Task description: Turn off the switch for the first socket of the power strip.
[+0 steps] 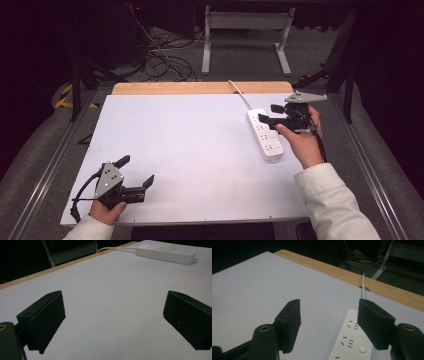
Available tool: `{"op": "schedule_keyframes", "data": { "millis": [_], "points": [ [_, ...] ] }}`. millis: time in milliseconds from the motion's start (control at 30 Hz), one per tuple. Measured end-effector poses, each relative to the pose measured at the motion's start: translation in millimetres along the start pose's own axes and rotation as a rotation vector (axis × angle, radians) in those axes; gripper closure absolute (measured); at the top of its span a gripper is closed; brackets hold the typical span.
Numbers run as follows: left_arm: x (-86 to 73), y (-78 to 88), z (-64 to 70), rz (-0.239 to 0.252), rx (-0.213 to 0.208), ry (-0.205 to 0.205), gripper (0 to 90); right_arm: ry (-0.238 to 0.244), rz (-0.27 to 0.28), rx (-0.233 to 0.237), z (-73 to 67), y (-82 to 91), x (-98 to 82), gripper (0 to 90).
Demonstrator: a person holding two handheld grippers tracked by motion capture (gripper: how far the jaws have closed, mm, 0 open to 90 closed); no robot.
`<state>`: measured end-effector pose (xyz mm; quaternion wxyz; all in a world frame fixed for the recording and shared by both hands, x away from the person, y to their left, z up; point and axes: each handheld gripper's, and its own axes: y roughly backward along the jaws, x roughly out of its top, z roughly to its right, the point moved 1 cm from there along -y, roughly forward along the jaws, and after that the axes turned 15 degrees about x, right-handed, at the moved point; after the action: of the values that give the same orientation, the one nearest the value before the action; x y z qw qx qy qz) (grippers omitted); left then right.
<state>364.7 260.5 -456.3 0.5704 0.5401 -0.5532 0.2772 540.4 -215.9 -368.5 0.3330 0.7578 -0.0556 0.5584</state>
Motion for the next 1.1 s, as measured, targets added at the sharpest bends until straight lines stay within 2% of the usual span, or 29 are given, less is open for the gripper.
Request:
{"op": "schedule_keyframes", "data": {
  "millis": [100,133,200,267,467,500,667,833,1100],
  "points": [
    [-0.1,-0.2,0.4,-0.001,-0.002,0.0,4.2,0.005,0.02,0.012,-6.8,4.1,-2.6,33.0],
    [-0.1,-0.4,0.4,-0.001,0.0,-0.004,4.2,0.013,0.034,0.039,-14.7,9.8,-5.1,31.0],
    [-0.1,-0.4,0.4,-0.001,0.001,-0.005,4.2,0.012,0.041,0.045,-17.6,11.8,-6.0,29.9],
    [0.0,-0.4,0.5,-0.001,0.001,-0.004,4.2,0.023,0.054,0.059,-27.6,20.3,-10.6,27.7],
    [0.0,-0.3,1.1,-0.002,0.0,0.001,4.2,0.04,0.084,0.082,-38.3,29.2,-20.7,27.0],
    [-0.1,-0.2,1.1,-0.002,0.0,0.002,4.2,0.054,0.089,0.095,-42.9,31.2,-27.1,27.0],
    [-0.1,-0.2,1.0,-0.004,-0.001,0.002,4.1,0.074,0.092,0.108,-50.7,33.1,-38.5,27.0],
    [0.0,0.0,1.0,-0.004,-0.001,0.002,4.1,0.112,0.087,0.139,-64.3,32.1,-56.3,26.2],
    [0.0,0.3,1.3,-0.004,-0.001,0.005,4.1,0.129,0.103,0.151,-72.1,28.0,-77.2,24.1]
  ]
}}
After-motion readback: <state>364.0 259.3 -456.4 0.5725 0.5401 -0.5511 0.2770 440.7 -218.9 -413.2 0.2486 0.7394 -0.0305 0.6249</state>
